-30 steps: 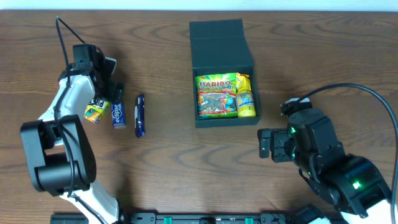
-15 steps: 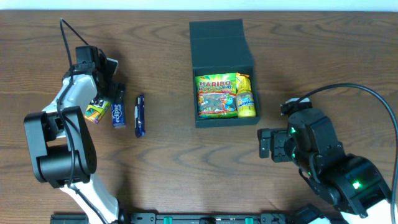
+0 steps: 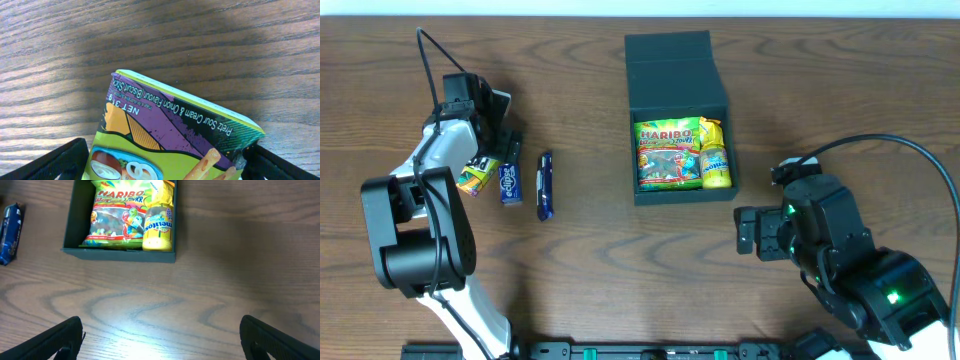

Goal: Pack container
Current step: 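Lift the Pretz box with the left gripper and carry it to the box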

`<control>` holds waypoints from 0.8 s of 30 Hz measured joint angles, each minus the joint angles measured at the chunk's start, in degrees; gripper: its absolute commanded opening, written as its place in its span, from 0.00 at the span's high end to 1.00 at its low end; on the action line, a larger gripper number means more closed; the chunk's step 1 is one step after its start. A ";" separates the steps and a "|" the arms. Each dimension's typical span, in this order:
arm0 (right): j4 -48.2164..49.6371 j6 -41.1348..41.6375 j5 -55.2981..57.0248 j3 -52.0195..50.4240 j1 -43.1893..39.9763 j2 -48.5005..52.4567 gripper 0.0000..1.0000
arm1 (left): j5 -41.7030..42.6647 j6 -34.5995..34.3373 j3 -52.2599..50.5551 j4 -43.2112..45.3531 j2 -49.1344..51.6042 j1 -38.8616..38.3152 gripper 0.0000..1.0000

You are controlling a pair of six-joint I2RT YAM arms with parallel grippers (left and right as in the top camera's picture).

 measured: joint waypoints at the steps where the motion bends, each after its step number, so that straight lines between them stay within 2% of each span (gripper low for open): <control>1: 0.00 0.00 0.00 0.00 -0.02 0.00 0.01 | 0.02 0.00 0.00 0.00 0.00 0.00 0.04; 8: 0.02 0.00 0.00 0.00 0.00 0.00 0.01 | 0.48 -0.94 0.00 0.09 0.66 0.00 0.04; 10: 0.00 0.00 0.00 0.00 -0.02 0.00 0.01 | 0.52 -1.31 0.00 0.11 0.66 0.00 0.00; 11: 0.00 0.00 0.00 0.00 0.00 0.00 0.01 | 0.55 -1.42 0.00 0.11 0.66 0.00 0.08; 14: 0.00 0.00 0.00 0.00 0.00 0.00 0.01 | 0.55 -1.55 0.00 0.11 0.72 0.00 0.17; 17: 0.00 0.00 0.00 0.00 0.00 0.00 0.01 | 0.52 -1.75 0.00 0.09 0.76 -0.07 0.21; 24: 0.02 0.00 0.00 0.00 0.00 0.00 0.01 | -2.56 -4.04 0.63 -0.26 0.90 -0.07 0.19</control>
